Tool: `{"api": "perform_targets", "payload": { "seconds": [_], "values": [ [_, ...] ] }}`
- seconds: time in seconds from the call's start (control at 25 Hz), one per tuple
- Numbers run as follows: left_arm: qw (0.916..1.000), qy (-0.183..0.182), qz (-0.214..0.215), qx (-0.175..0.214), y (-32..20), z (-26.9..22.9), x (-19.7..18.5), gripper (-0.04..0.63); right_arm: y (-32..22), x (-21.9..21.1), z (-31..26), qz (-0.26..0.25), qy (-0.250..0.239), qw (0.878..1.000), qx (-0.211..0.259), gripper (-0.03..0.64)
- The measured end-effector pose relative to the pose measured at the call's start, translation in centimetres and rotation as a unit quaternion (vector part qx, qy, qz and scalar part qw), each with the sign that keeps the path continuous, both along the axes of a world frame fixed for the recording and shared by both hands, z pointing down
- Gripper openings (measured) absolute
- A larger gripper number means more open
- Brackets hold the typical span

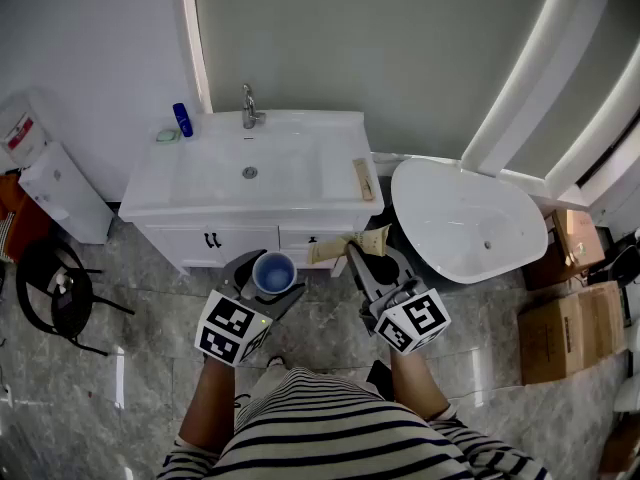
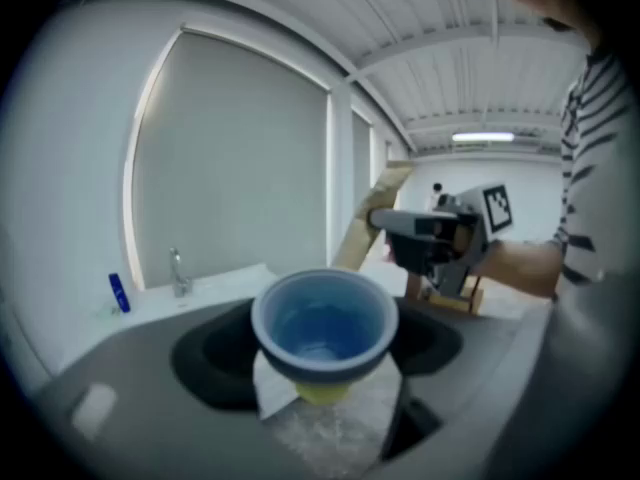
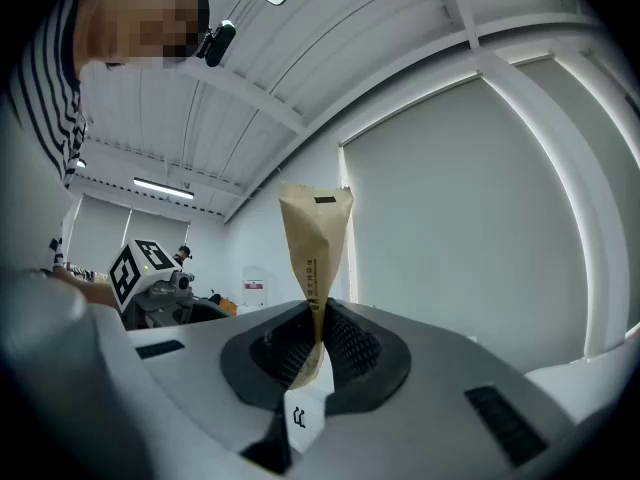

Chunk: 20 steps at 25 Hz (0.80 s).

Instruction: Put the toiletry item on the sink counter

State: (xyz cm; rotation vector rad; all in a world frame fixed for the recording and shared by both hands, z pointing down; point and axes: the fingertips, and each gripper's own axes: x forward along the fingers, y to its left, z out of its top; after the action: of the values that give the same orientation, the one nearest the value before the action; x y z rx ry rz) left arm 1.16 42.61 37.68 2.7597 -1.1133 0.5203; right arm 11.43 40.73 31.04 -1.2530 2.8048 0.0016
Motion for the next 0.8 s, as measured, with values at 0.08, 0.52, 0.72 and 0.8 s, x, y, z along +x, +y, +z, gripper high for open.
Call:
{"api": "perform_targets", "payload": {
  "seconds": [0.08, 0.52, 0.72, 0.8],
  "values": [
    [1.0000, 0.001, 0.000, 0.002, -0.2, -0.1, -0.1, 0.376, -0.2, -0.1, 0.0, 0.000, -0.001, 1.000, 0.001, 0.026],
    [1.0000, 0.008, -0.002, 0.000, -1.0, 0.1, -1.5, 0.376, -1.0, -1.4, 0.3, 0.002, 0.000, 1.000, -0.001, 0.026],
    [0.9999, 0.010, -0.004, -0.001, -1.6, 0.4, -2.1, 0.376, -1.3, -2.1, -0.2, -0.008, -0.021, 1.000, 0.004, 0.026],
    [0.9999, 0.012, -0.005, -0.001, -1.9, 0.5, -2.5, 0.376, -1.5, -2.4, -0.3, -0.007, -0.025, 1.000, 0.008, 0.026]
  ]
}}
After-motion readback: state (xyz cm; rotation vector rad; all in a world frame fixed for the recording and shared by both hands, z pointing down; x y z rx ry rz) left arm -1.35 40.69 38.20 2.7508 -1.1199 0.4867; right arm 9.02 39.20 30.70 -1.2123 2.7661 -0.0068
